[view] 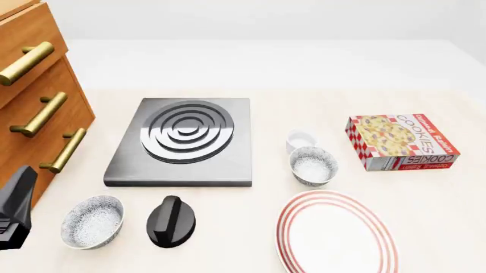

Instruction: Pick the akita bowl between the plate and the ramekin and place it on the plate.

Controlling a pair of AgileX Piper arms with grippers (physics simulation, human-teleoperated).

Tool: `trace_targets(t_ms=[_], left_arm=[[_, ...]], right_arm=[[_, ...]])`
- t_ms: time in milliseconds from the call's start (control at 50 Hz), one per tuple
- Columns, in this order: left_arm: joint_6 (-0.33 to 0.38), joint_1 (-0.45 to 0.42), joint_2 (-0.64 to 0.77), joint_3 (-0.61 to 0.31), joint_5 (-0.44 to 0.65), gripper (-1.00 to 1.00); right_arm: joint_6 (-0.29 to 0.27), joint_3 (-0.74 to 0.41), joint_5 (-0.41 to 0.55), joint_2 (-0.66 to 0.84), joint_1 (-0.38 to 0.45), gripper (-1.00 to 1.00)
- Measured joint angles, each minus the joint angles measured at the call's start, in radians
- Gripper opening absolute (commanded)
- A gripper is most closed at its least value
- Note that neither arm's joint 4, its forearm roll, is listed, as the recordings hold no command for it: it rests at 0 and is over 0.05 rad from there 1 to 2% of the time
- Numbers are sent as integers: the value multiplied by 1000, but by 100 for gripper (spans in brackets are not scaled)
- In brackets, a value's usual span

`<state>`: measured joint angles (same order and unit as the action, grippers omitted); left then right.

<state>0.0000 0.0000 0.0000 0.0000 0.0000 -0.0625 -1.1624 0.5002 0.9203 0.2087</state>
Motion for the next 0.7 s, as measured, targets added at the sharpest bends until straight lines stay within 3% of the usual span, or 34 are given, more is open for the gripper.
trace_targets(t_ms=[120, 340, 700], left_arm=[[0, 0, 0, 0, 0, 100], [0, 0, 0, 0, 0, 100], [0, 0, 0, 0, 0, 100]], right_arm=[[-14, -66, 48, 81, -8, 100], [22, -155, 134, 246, 13, 100], [59, -160, 216, 398, 28, 100]])
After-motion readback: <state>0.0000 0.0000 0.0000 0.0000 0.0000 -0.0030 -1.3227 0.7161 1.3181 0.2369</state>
